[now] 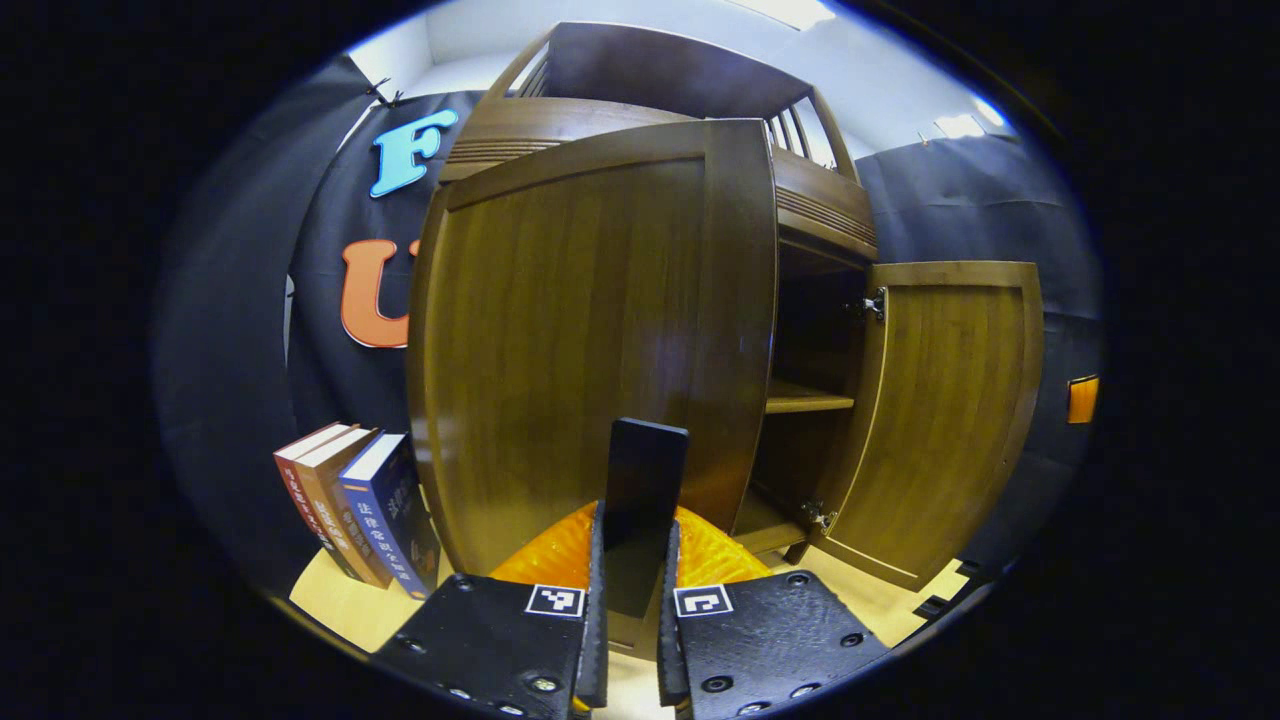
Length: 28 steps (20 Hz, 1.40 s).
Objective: Open the right door of the double-door shoe cabinet with the right hand, and open the left door with the left hand.
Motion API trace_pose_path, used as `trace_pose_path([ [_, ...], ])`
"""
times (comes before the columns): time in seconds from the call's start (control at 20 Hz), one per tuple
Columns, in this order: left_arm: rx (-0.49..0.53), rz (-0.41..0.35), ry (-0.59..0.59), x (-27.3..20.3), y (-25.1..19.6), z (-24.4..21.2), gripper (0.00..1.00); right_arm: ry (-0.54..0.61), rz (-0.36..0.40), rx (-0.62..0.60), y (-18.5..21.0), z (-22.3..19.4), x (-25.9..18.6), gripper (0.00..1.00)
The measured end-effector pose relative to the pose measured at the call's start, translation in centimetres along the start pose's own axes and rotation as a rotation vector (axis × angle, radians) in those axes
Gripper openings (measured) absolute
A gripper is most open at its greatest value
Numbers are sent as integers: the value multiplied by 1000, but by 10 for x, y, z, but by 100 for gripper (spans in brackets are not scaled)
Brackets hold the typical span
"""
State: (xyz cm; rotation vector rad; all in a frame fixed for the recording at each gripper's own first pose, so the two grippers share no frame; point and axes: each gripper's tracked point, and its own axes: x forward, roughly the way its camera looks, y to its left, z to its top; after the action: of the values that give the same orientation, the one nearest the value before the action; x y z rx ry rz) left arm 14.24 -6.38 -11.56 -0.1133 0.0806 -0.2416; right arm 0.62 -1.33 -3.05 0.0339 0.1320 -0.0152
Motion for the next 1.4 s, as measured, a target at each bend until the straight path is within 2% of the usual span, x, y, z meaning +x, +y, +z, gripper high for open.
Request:
trace_pose_path([
  [0.4, -21, 76, 12, -41, 34, -1, 18, 6, 69, -1, 26, -1, 10, 100],
  [0.45, -13, 85, 11, -45, 38, -1, 27, 8, 78, 2, 29, -2, 11, 100],
  [0.5, -6, 96, 11, -49, 43, -1, 27, 8, 88, 4, 33, -2, 12, 100],
  [0.55, -1, 106, 12, -53, 48, -1, 18, 7, 96, 3, 37, -2, 13, 100],
  [0.8, 11, 150, 0, -72, 76, 1, 17, 6, 125, 8, 48, -3, 17, 100],
  [0.85, 25, 179, -18, -76, 86, 7, 26, 5, 128, 7, 51, -2, 18, 100],
  [0.9, 27, 215, -11, -73, 98, 4, 18, 4, 135, 7, 55, -1, 20, 100],
  [0.95, 42, 243, -30, -84, 107, 7, 4, 5, 139, 5, 58, -1, 21, 100],
  [1.15, 42, 274, -34, -96, 142, 5, 0, 9, 153, 5, 65, -4, 24, 100],
  [1.4, 40, 193, -38, -97, 156, 7, 0, 13, 156, 0, 68, -7, 24, 100],
])
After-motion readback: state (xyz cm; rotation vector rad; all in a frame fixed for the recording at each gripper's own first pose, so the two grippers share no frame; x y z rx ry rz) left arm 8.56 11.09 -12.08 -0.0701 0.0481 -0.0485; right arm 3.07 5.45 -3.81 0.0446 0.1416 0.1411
